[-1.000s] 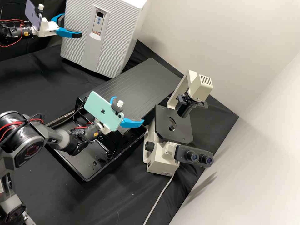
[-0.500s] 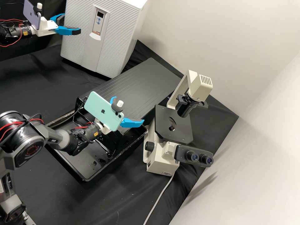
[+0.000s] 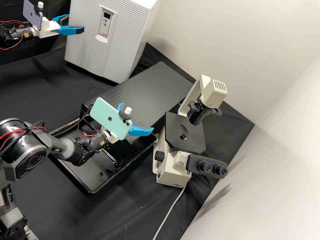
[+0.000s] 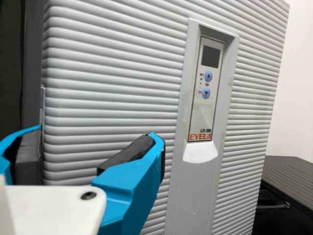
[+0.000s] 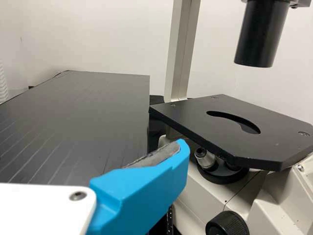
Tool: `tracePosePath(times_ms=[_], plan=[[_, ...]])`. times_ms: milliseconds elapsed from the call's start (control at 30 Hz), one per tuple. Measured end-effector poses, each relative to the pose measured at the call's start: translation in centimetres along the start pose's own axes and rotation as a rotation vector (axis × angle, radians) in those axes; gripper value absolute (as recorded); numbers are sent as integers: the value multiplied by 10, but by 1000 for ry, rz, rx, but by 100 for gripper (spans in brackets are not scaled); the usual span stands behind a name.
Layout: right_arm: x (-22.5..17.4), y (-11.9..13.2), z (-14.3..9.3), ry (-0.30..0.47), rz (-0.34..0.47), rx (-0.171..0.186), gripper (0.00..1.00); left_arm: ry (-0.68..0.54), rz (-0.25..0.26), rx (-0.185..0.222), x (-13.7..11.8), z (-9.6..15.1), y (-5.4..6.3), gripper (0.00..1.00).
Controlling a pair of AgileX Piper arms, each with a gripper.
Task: Open the incubator door
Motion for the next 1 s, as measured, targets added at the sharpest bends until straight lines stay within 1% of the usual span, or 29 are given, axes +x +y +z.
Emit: tracePosePath(times_ms=[267, 367, 567, 633, 700, 1000], plan=[[0, 0, 0, 0, 0, 0, 100, 16, 5, -16, -1, -2, -1, 0], [0, 0, 0, 0, 0, 0, 100, 21, 12, -21, -2, -1, 1, 0], [0, 0, 0, 0, 0, 0, 100, 27, 11, -23, -2, -1, 2, 0], [0, 0, 0, 0, 0, 0, 100, 30, 5, -26, -4, -2, -1, 0], [0, 0, 0, 0, 0, 0, 100, 30, 9, -29, -4, -1, 0, 0], [0, 0, 0, 0, 0, 0, 100, 30, -10, -30, -19, 7, 4, 0]])
